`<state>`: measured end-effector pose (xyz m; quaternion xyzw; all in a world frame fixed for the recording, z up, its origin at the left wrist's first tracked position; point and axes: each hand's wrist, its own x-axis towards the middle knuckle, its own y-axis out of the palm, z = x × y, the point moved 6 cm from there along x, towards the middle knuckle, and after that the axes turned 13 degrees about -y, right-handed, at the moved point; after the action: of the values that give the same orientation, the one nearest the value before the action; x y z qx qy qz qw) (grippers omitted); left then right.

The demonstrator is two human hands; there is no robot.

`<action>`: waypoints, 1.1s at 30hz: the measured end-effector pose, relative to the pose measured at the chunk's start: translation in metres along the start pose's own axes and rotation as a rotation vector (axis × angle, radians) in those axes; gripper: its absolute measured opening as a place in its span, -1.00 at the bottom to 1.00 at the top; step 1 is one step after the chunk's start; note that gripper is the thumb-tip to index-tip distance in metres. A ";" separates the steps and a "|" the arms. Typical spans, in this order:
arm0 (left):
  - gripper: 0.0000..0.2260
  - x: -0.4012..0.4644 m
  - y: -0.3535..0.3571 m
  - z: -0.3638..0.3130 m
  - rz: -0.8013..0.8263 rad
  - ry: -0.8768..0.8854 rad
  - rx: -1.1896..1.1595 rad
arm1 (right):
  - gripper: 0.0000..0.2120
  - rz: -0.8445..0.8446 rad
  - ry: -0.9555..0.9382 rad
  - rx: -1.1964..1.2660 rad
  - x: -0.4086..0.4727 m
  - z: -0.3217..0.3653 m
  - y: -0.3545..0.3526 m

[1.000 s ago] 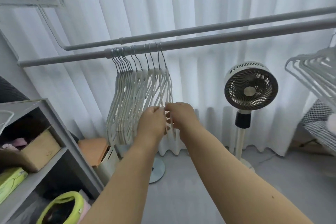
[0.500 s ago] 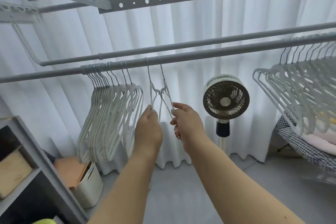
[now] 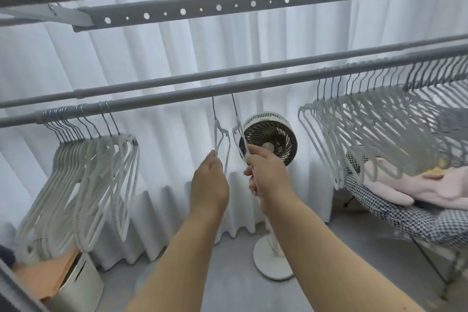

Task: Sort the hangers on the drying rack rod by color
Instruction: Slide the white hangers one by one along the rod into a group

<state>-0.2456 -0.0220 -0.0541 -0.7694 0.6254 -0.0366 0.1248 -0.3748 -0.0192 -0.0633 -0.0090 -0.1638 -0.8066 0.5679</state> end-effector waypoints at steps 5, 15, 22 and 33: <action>-0.64 -0.003 0.040 -0.007 0.033 0.011 0.042 | -0.69 -0.042 -0.016 -0.006 0.013 0.009 -0.038; -0.56 -0.021 0.100 -0.026 0.105 0.044 0.048 | -0.72 -0.091 -0.013 0.044 0.029 0.021 -0.087; -0.59 -0.015 0.132 -0.026 0.143 0.072 0.036 | -0.72 -0.133 -0.023 0.039 0.041 0.023 -0.110; -0.59 -0.011 0.163 -0.027 0.171 0.088 0.030 | -0.65 -0.162 -0.053 0.052 0.048 0.028 -0.133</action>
<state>-0.4094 -0.0458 -0.0658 -0.7087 0.6932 -0.0692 0.1114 -0.5188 -0.0154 -0.0613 -0.0022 -0.1999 -0.8449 0.4962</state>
